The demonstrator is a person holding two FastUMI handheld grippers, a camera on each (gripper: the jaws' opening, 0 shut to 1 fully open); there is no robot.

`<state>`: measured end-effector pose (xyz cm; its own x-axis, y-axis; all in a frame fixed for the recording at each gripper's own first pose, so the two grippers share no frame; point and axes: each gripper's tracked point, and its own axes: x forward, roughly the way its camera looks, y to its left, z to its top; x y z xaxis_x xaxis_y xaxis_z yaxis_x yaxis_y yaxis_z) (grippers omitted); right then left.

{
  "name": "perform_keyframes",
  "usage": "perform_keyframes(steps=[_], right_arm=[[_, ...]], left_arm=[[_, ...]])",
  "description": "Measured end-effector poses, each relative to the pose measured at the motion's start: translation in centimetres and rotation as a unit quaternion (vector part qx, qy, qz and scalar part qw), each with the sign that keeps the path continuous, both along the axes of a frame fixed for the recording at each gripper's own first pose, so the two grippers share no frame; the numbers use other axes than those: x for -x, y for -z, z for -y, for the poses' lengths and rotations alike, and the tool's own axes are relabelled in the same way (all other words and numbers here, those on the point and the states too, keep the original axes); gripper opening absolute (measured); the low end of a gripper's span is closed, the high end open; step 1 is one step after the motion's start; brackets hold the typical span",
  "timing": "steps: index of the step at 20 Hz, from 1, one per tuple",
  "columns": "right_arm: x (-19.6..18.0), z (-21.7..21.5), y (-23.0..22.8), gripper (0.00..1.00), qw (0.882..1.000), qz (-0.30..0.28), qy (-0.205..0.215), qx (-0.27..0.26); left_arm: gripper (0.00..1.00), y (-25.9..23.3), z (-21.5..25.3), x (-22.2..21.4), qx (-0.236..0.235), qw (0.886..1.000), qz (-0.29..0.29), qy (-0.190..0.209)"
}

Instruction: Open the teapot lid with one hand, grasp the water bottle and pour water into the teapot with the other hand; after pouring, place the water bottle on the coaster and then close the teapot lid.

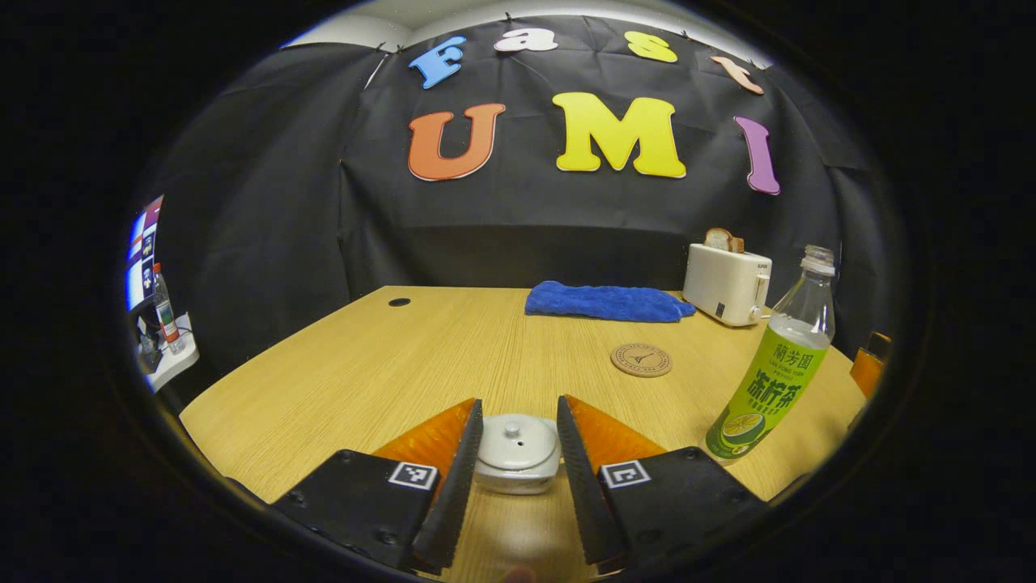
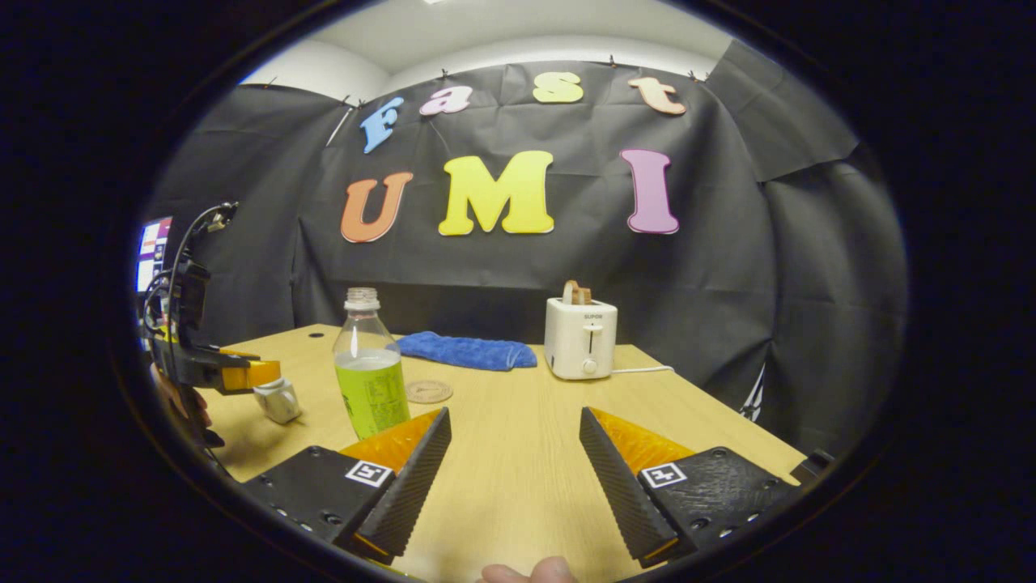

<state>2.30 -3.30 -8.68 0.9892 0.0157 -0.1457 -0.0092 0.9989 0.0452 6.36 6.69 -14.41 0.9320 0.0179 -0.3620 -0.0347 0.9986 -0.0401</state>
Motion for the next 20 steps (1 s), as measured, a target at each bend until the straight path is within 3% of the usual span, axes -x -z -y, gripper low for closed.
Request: perform_keyframes(steps=[5, 9, 15, 20], right_arm=[[-0.2, 0.0, 0.1, 0.95, 1.0, -0.003, 0.0, 0.004], [-0.2, -1.2, 0.1, 0.96, 1.0, -0.002, -0.02, 0.006], [0.5, -4.9, -0.5, 0.96, 0.996, 0.009, -0.09, -0.006], [-0.1, -8.3, 1.7, 0.96, 0.991, -0.027, -0.124, -0.029]], left_arm=[[0.22, 0.1, -0.7, -0.9, -0.026, 0.999, 0.01, -0.016], [0.05, -0.1, -0.5, -1.2, -0.026, 1.0, 0.015, -0.005], [0.03, -2.6, -1.0, -0.3, -0.004, 0.999, 0.04, 0.006], [0.03, -5.0, -1.5, 1.8, -0.001, 0.998, 0.067, 0.009]])
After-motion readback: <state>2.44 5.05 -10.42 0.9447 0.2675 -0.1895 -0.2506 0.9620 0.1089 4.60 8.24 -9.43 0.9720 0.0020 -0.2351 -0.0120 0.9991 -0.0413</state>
